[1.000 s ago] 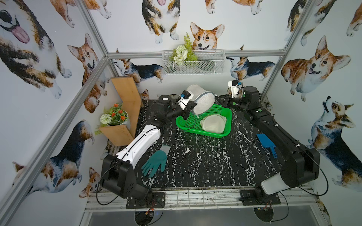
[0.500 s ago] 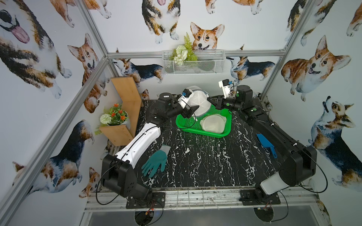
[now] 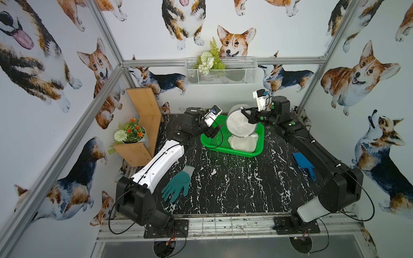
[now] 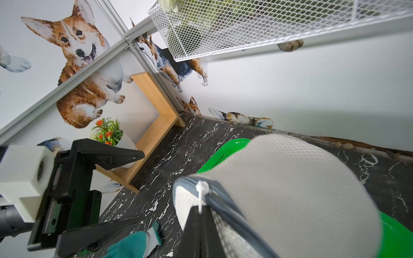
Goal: Turn the laundry bag inside out
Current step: Zip the zipper on the laundry bag.
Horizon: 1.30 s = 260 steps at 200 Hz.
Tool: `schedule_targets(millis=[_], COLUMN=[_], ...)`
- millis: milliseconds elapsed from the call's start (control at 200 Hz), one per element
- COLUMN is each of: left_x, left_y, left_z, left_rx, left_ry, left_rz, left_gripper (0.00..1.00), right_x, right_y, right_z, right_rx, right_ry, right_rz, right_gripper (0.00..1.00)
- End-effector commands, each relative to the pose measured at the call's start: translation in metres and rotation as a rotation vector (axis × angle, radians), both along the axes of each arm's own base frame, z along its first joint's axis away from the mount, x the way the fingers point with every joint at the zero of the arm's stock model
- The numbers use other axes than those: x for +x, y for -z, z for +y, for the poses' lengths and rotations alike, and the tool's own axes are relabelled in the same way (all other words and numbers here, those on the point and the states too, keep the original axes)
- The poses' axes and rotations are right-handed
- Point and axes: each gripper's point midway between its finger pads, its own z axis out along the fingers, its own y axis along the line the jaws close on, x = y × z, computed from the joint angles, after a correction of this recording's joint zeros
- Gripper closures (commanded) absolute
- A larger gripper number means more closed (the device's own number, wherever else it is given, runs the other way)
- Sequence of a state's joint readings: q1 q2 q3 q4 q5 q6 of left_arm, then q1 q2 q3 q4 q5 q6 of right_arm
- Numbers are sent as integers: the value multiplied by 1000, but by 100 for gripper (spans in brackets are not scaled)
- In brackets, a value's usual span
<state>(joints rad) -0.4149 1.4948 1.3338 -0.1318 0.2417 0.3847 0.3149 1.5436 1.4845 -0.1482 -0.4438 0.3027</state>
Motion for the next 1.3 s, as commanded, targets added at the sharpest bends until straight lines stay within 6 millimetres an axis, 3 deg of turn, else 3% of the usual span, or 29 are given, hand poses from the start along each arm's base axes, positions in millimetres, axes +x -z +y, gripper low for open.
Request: schedule_targets(millis=[0, 250, 410, 621, 771, 1106, 1296], left_x=[-10, -27, -18, -8, -7, -9, -9], left_y=[-9, -43, -41, -21, -20, -15, -14], left_z=[-12, -53, -60, -56, -57, -61, -62], left_rx=[-16, -190, -200, -80, -68, -47, -42], left_ry=[93, 266, 248, 200, 204, 229, 233], left_rz=[-39, -53, -36, -9, -8, 10, 7], left_gripper=[16, 16, 21, 38, 57, 86, 98], right_x=[1, -14, -26, -38, -39, -36, -35], right_y=[3, 14, 12, 2, 0, -5, -6], right_z=[-1, 25, 45, 54, 54, 50, 50], right_rx=[-59, -125, -109, -74, -68, -75, -78], right_ry=[1, -89, -171, -232, -236, -208, -198], right_rz=[-20, -15, -22, -51, -59, -78, -83], right_gripper=[100, 100, 100, 100, 100, 100, 100])
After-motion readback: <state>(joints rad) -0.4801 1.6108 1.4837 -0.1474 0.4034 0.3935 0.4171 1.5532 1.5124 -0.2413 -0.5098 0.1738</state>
